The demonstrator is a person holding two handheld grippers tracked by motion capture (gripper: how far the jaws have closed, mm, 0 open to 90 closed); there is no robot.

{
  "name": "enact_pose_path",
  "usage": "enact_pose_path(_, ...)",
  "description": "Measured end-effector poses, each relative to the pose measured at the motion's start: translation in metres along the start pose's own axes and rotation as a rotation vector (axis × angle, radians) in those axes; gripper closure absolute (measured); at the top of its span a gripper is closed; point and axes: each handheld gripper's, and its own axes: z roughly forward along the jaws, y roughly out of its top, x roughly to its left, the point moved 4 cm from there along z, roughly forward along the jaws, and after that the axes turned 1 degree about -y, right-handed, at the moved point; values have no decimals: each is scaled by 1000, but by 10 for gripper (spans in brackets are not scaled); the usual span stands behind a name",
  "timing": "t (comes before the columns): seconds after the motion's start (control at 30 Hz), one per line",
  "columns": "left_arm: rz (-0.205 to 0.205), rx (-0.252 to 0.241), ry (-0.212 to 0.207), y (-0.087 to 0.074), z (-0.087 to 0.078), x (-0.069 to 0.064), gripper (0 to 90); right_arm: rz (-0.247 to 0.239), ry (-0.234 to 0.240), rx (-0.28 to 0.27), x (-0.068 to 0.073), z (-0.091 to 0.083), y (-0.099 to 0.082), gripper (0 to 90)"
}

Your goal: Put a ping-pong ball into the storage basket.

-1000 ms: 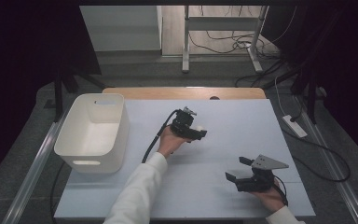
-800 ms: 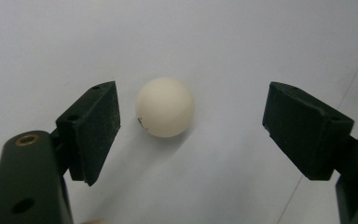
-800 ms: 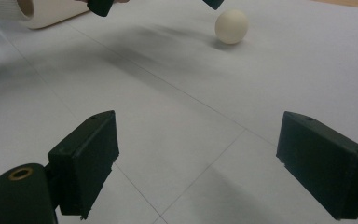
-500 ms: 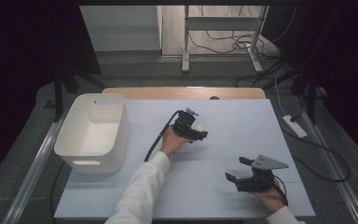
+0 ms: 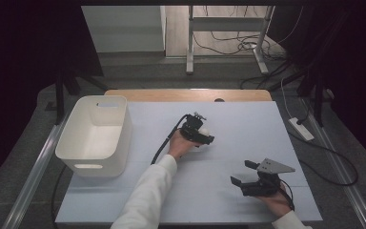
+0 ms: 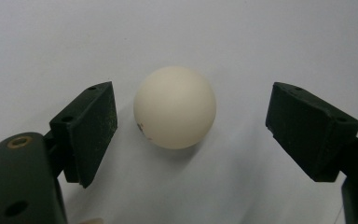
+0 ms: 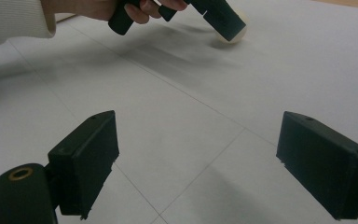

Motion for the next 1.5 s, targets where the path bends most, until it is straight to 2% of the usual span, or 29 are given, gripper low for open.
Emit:
enact_pose_path(0.27, -1, 10, 10, 0, 3, 1, 241, 1, 1, -1, 0, -1, 0, 124)
enact_pose_path(0.37, -1, 13, 21, 0, 3, 1, 320, 0, 1, -2, 0, -1, 0, 124)
enact_pose_path(0.47, -2, 19, 26, 0, 3, 1, 363, 1, 1, -3, 0, -1, 0, 124)
enact_pose_path(0.57, 4, 22, 29, 0, 3, 1, 464, 2, 0, -4, 0, -1, 0, 124)
enact_pose_path(0.63, 4, 27, 30, 0, 3, 0, 498, 1, -2, -3, 0, -1, 0, 124)
enact_pose_path(1.0, 17, 32, 24, 0, 0, 0, 507, 0, -3, -4, 0, -1, 0, 124)
enact_pose_path(1.5, 27, -1, 20, 4, -12, -4, 508, 0, -4, -2, 0, -2, 0, 124)
